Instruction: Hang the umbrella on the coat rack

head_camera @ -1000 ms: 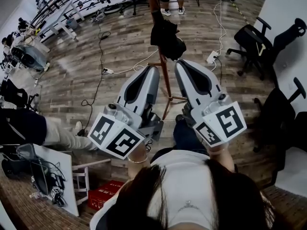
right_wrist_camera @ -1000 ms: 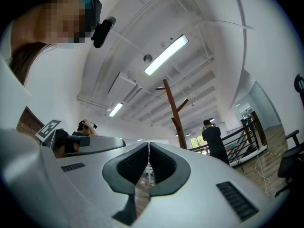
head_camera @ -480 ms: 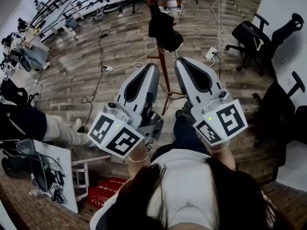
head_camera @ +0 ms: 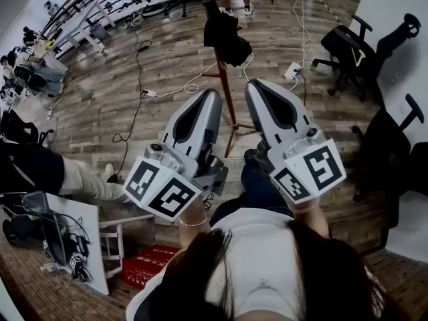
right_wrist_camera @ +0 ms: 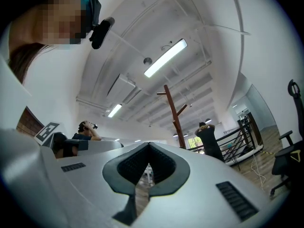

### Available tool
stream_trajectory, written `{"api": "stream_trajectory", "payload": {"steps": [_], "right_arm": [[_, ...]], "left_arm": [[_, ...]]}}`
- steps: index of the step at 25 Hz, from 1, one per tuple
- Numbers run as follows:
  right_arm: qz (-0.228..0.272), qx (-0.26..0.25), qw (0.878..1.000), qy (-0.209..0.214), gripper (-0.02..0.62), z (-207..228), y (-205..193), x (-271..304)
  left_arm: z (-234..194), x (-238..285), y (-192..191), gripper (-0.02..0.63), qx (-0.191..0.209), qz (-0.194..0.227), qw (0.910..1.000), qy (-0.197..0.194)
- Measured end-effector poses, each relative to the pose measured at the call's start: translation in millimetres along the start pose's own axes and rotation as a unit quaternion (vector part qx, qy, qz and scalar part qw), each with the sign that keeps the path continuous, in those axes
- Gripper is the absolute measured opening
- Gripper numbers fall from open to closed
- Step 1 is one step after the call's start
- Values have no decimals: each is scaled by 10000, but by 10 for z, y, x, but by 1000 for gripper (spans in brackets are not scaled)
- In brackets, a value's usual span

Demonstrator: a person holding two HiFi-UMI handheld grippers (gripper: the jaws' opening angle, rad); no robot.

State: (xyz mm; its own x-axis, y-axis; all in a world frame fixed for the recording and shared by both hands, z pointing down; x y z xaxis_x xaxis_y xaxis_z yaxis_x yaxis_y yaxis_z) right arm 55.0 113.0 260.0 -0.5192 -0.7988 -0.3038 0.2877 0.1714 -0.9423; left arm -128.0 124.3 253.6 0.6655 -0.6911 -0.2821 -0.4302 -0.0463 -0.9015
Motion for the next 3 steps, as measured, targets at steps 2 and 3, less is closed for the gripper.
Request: {"api": "stream_trajectory", "payload": {"steps": [2,3], "right_arm": [[-10,31,10000,-10,35,14,18,-29],[-18,46,10000,-15,35,21,26,-44]], "left_arm": [[33,11,-8,12,-6,-8,10000,1],[50,16,-12,12,-10,-10,10000,2]]}}
Point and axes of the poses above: the fingertips, and each gripper's own axes: x forward along the fingers, z to its right, y out of its top, the point moved 9 cm from there along -x, backward along the fingers, and after that the axes turned 5 degrees about -y, right-handed, at the moved point
